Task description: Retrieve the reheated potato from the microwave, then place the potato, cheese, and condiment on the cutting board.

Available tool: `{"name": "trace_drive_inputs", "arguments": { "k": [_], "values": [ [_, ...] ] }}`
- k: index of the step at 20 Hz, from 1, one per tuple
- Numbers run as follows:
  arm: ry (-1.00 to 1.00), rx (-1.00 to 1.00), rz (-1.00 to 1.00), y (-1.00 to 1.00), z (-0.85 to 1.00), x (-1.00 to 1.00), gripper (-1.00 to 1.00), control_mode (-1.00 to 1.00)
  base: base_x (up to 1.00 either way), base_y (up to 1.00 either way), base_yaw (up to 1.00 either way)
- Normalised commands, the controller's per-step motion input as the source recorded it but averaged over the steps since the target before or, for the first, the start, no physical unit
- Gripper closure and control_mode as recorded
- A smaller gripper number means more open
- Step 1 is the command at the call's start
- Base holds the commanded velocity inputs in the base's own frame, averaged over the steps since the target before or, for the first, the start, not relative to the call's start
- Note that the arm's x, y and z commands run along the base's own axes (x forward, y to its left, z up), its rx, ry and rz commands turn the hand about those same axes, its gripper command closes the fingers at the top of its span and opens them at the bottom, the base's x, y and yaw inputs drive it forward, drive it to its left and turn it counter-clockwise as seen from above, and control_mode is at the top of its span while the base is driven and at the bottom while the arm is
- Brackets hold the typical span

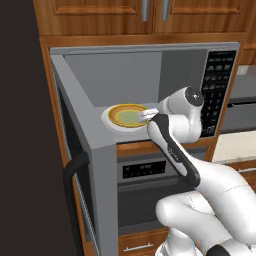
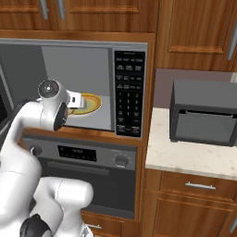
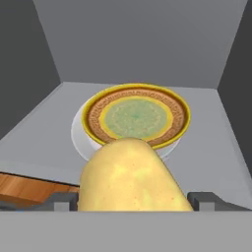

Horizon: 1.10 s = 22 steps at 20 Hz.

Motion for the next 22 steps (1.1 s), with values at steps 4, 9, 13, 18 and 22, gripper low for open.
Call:
{"name": "trace_drive_inputs", "arguments": {
  "k": [4,9,13,18,22],
  "values": [
    [0.00,0.00,-0.02,-0.08,0.13,-0.69,1.00,-1.00,0.00,0.00,0.00],
    [0.09,0.00,-0.01,-0.09,0.02,-0.59,1.00,-1.00,0.00,0.00,0.00],
    [0.10,0.00,0.00,-0.06,0.00,-0.51,1.00,-1.00,0.00,0.00,0.00],
    [0.02,0.00,-0.01,-0.03,-0.02,-0.49,1.00,-1.00,0.00,0.00,0.00],
    [0.00,0.00,-0.02,-0.01,-0.06,-0.55,1.00,-1.00,0.00,0.00,0.00]
  ]
}}
